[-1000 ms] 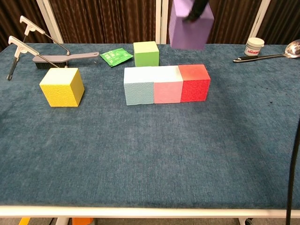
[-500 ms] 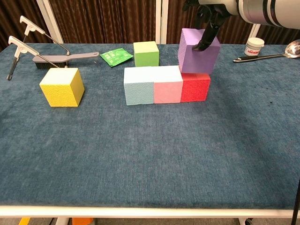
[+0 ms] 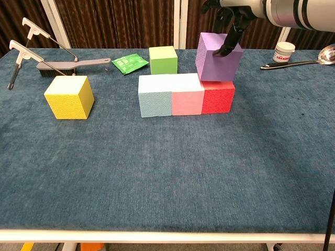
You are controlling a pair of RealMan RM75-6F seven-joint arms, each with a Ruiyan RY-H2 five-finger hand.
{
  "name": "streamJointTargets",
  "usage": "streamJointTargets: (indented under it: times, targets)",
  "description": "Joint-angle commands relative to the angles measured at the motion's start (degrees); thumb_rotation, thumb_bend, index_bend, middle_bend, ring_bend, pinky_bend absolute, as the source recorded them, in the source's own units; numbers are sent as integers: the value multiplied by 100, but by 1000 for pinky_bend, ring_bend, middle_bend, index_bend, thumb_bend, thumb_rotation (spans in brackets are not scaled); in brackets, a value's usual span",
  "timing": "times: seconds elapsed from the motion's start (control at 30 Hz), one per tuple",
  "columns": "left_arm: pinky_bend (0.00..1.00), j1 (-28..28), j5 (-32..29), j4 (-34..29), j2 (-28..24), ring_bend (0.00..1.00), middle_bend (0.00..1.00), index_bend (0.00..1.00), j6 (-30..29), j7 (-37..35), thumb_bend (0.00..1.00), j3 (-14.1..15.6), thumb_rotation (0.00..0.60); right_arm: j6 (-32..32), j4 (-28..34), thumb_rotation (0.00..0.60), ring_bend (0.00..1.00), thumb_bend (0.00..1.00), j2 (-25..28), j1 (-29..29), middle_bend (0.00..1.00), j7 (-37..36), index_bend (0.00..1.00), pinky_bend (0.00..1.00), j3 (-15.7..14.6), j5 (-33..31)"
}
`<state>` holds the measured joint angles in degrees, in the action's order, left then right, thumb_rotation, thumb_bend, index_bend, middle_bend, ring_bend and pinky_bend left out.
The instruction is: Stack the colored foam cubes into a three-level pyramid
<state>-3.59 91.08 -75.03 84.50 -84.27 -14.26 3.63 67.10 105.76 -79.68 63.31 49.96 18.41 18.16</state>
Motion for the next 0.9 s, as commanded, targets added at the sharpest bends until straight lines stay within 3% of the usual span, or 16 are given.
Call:
streamJointTargets:
  times: [0.03,0.37,0.9]
  targets:
    - [0,7,8,10,-1,0,14,55,-15,-16,10,5,600,-34,66,600,171,247,61,47,712,10,0,0,3,-49]
    - [0,-2,11,43,23,0,14,55,-4,-19,10,2,600,-674,-10,600,171,247,265,231,704,-113,0,0,-102,-73]
    - [0,-14,-3,106,42,0,14,55,34,-83,10,3,600,-667,-160,600,171,248,258,536,702,-139,0,0,-304,-365]
